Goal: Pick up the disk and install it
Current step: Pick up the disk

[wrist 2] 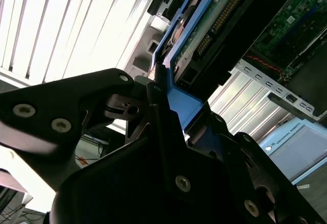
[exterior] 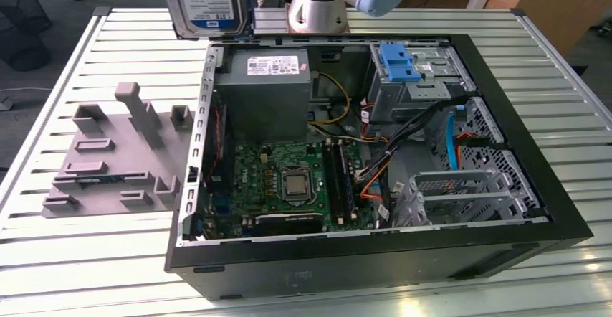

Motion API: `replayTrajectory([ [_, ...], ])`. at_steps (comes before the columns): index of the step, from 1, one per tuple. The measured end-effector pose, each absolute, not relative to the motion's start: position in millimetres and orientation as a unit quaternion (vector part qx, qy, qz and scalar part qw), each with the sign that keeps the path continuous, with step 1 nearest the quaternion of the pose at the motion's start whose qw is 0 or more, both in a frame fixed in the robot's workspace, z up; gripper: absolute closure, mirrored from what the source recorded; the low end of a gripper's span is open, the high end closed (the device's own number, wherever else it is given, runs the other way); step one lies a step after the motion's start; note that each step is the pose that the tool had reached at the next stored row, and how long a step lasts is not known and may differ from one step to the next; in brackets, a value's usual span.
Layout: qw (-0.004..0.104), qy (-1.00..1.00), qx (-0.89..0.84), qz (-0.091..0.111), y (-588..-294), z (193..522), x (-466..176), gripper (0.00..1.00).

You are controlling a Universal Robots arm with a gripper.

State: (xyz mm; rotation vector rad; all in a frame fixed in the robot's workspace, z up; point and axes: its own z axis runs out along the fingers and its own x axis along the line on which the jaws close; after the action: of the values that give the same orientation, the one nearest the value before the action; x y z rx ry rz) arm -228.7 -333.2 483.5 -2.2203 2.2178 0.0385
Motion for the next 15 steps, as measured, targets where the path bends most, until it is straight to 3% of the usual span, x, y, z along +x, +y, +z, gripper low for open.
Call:
replayTrajectory([
  [15,0.002,0.707,-0.707,0.012,-333.2,483.5,-211.4,0.64],
])
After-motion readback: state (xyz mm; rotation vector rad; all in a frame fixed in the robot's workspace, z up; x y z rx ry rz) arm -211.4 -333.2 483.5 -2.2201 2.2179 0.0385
